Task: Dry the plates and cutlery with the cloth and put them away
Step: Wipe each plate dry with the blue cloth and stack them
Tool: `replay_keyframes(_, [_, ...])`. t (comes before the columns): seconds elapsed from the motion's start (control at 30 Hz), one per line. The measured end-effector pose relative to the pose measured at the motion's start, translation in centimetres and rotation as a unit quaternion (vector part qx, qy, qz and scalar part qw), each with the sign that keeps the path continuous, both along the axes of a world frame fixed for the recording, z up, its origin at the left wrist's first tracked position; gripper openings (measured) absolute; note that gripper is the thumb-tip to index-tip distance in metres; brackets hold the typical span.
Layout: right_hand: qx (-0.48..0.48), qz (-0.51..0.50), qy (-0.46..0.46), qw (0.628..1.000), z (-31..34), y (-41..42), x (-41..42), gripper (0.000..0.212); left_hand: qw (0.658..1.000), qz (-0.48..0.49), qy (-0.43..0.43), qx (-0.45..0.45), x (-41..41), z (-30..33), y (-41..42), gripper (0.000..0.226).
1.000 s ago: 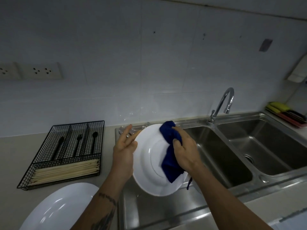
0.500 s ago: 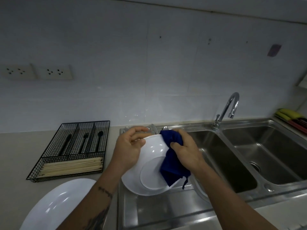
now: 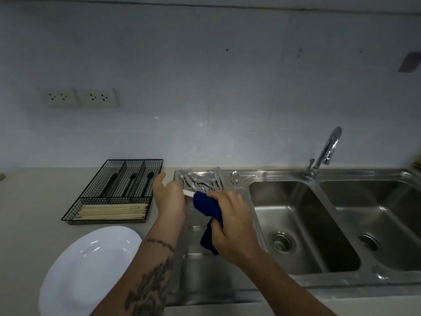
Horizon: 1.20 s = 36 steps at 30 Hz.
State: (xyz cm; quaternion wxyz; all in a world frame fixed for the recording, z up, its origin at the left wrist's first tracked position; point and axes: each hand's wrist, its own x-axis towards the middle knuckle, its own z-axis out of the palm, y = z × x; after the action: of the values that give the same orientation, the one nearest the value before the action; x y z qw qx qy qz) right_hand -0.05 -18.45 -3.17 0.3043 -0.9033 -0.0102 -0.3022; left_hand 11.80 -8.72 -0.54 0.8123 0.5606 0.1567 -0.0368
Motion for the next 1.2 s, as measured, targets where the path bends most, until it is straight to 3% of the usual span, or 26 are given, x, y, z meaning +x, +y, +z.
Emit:
replay_keyframes(0.1, [-0.003,0.059,0.049,0.997,-0.2,-1.2,-1.1,0.047,0.999,0.029,0.012,-0.016,-0.4,-0.7,0.5,0.070])
replay_keyframes(0.23, [0.126,0.089,0.101,0.983,-0.6,-2.4,-1.8,0.044,0.999,0.030,-0.022,0.010,-2.1,-1.3,1.8,0.064])
replay_keyframes(0.3, [0.142,0.079,0.127,0.978,-0.8,-2.3,-1.7,0.044,0.998,0.010,-0.060,0.023,-3.2,-1.4,2.0,0.062])
replay_keyframes(0.43, [0.099,0.066,0.180,0.976,-1.2,-0.6,-1.0,0.042,0.992,-0.034,-0.109,0.051,-4.5,-1.4,2.3,0.055])
replay_keyframes(0.53, [0.078,0.029,0.142,0.986,-0.8,0.9,0.0,0.041,0.987,-0.069,-0.123,0.074,-5.3,-1.6,2.7,0.054])
replay_keyframes(0.63, [-0.035,0.007,0.141,0.989,-0.2,1.5,1.6,0.054,0.993,-0.070,-0.095,0.026,-5.8,-1.9,3.6,0.053])
replay_keyframes(0.7, [-0.139,0.048,0.200,0.969,-0.2,2.0,2.3,0.067,0.997,-0.044,-0.069,-0.008,-5.7,-1.7,4.7,0.051])
replay_keyframes(0.83, [-0.224,0.134,0.268,0.928,-0.7,2.5,2.7,0.078,0.999,-0.003,-0.045,-0.020,-4.9,-1.5,9.2,0.049])
replay_keyframes(1.0, [-0.206,0.066,0.276,0.936,-1.9,6.0,4.9,0.074,0.999,-0.011,-0.039,-0.003,-3.8,-1.6,13.4,0.048])
replay_keyframes(1.2, [-0.203,0.216,0.266,0.917,-2.5,13.4,6.1,0.070,1.000,0.002,-0.027,0.008,-2.0,-4.1,19.9,0.050])
